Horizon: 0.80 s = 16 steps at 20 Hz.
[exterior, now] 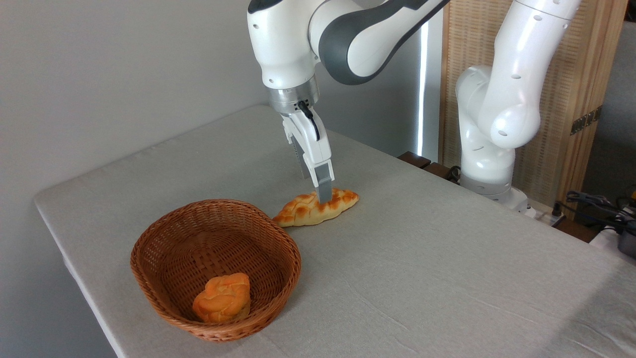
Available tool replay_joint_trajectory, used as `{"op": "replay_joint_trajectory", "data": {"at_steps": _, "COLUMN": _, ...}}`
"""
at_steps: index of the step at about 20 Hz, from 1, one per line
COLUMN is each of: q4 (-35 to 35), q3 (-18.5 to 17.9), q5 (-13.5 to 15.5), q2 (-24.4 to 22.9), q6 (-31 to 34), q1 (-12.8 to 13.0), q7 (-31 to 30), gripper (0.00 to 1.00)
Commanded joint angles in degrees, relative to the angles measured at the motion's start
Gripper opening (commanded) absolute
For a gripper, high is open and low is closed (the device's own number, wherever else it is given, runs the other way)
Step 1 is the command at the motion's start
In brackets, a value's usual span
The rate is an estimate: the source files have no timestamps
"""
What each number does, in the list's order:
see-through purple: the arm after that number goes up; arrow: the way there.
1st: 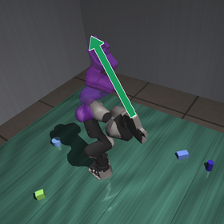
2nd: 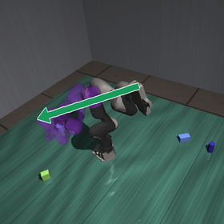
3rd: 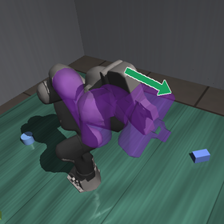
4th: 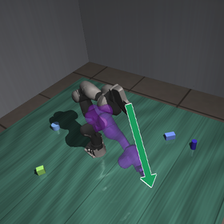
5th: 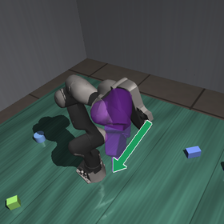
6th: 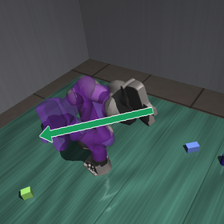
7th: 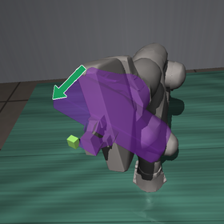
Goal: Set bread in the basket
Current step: 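Lower the gripper onto the pastry's middle and close on it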
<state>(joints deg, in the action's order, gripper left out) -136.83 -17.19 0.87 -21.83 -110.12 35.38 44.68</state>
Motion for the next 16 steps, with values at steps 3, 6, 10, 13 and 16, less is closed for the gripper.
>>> {"op": "replay_joint_trajectory", "data": {"at_steps": 3, "q4": -2.0, "q3": -1.0, "q5": -0.8, "q2": 0.1, "q6": -1.6, "q1": 0.7, "q7": 0.6, "gripper": 1.0}}
{"op": "replay_joint_trajectory", "data": {"at_steps": 6, "q4": -2.1, "q3": -0.9, "q5": -0.8, "q2": 0.6, "q6": -2.5, "q1": 0.7, "q7": 0.5, "gripper": 1.0}}
{"op": "replay_joint_trajectory", "data": {"at_steps": 10, "q4": -4.0, "q3": -0.9, "q5": -0.8, "q2": 2.8, "q6": -6.5, "q1": 1.9, "q7": 0.5, "gripper": 1.0}}
{"op": "replay_joint_trajectory", "data": {"at_steps": 13, "q4": -4.7, "q3": -0.9, "q5": -0.8, "q2": 3.2, "q6": -7.4, "q1": 2.1, "q7": 0.5, "gripper": 1.0}}
{"op": "replay_joint_trajectory", "data": {"at_steps": 16, "q4": -4.8, "q3": -0.9, "q5": -0.8, "q2": 3.2, "q6": -7.5, "q1": 2.1, "q7": 0.4, "gripper": 0.99}}
